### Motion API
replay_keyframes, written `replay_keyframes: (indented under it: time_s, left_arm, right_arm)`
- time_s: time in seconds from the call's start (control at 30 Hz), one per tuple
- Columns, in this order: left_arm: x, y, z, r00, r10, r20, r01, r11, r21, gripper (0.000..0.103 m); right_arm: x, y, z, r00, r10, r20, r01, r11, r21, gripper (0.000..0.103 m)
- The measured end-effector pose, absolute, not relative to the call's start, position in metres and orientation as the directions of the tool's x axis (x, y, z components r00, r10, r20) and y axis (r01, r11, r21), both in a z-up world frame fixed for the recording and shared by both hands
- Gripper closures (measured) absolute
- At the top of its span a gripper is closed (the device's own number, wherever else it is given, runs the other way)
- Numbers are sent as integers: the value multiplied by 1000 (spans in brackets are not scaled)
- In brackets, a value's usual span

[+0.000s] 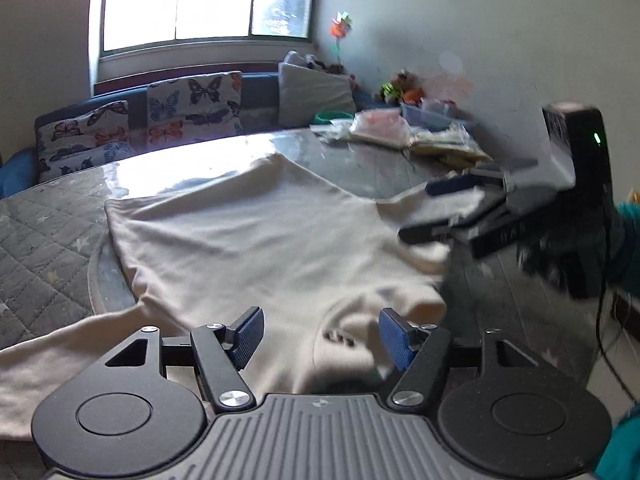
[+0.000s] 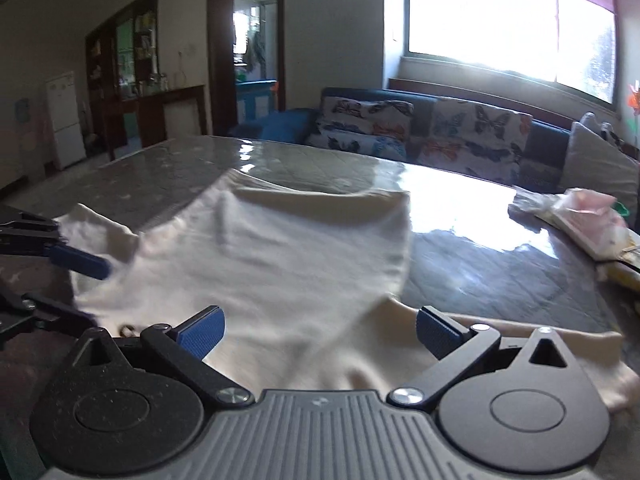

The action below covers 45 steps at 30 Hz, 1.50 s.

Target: Fold clothes

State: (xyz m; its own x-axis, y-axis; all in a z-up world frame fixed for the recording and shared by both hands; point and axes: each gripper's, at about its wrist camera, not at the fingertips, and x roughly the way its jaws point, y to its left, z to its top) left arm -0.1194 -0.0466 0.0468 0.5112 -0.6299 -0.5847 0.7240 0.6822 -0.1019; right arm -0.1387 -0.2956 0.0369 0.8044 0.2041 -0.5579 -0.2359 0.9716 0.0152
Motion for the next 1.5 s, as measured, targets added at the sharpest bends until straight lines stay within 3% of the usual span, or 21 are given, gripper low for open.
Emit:
replay_keyframes:
  time_s: [0.13, 0.27, 0.6, 0.87, 1.03, 1.33, 1.5]
  left_arm:
    - [-105, -54, 31, 502, -598, -624, 684, 717, -137, 49]
    - [-116, -51, 21, 500, -592, -631, 704, 703, -101, 49]
    - [-117, -36, 27, 469, -606, -643, 710, 691, -134, 44]
    - [-74, -47, 43, 511, -614, -601, 664, 726, -177, 29]
    - [-45, -39, 23, 503, -566, -654, 577, 782, -233, 28]
    - [-42, -24, 33, 529, -585, -615, 551, 788, -276, 24]
    - [-23, -21, 24, 538, -552, -636, 503, 816, -283, 25]
  right_arm:
    - [-129, -264, 21, 770, 223, -597, -302, 953, -34, 0]
    - [-145, -251, 9, 760, 218, -613, -357, 928, -112, 0]
    - [-147, -263, 18, 722, 257, -643, -379, 924, -56, 0]
    - [-96, -271, 30, 734, 280, -619, -326, 944, 41, 0]
    - [-70, -283, 12, 691, 284, -665, -278, 953, 118, 0]
    - [-61, -286, 19, 697, 278, -661, -275, 955, 111, 0]
    - [-45, -283, 12, 692, 258, -674, -259, 961, 102, 0]
